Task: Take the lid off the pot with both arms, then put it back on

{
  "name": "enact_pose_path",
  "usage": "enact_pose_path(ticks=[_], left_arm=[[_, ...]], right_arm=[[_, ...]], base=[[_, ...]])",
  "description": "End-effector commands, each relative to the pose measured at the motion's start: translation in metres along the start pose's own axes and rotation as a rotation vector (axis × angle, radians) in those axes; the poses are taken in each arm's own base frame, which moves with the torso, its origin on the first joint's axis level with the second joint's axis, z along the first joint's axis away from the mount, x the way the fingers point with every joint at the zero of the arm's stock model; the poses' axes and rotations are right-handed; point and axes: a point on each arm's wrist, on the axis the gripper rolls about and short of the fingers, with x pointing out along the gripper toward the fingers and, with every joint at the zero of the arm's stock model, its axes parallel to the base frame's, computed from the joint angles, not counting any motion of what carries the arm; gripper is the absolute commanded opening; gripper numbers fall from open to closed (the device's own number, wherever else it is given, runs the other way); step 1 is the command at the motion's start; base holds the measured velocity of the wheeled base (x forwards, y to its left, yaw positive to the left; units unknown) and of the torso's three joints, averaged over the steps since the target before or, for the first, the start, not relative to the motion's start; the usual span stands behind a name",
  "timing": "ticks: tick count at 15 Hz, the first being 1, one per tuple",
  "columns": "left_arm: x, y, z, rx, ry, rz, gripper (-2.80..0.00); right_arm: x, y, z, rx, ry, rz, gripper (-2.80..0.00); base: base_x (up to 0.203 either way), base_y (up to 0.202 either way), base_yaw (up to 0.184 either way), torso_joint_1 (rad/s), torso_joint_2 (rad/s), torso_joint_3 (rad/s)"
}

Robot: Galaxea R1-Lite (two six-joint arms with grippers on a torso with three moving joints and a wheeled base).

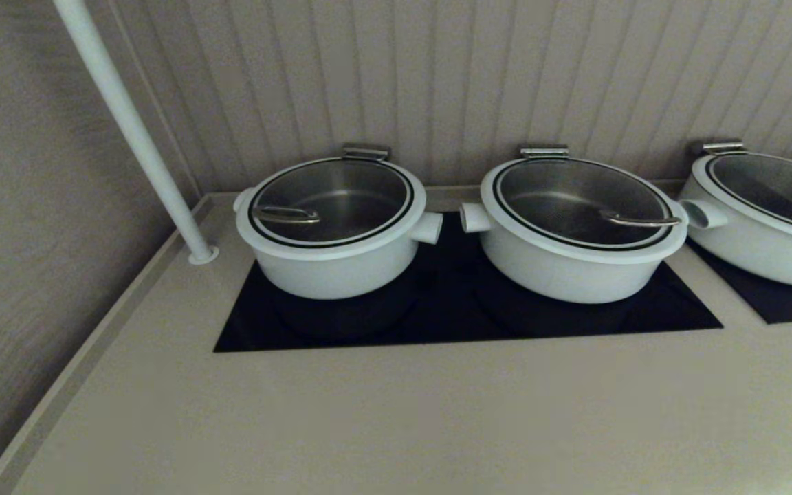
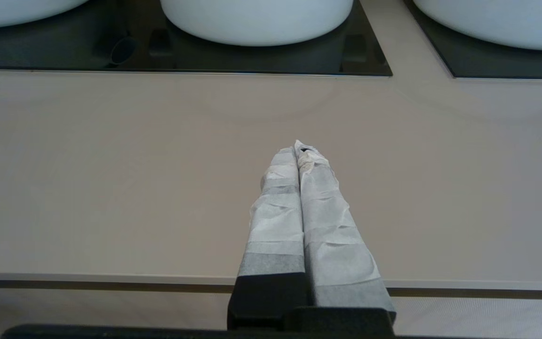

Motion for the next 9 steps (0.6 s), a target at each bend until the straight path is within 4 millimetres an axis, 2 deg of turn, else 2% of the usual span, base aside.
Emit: enact_pose_path(ticks=[1,9], left_arm=[[-0.0001,-0.0001,0.0,0.005,-0.001,0.001,-2.8],[-0.0001,-0.0001,0.0,-0.003,0.0,0.01,-2.8]], right_arm=[[0.0001,0.0,0.0001,-0.001,0.001,0.001,-2.8],[0.0001,0.0,0.0001,-0.001,0.001,0.001,-2.8]], base=[[0.0,0.0,0.0,0.0,0.0,0.0],[0.0,0.0,0.0,0.0,0.0,0.0]])
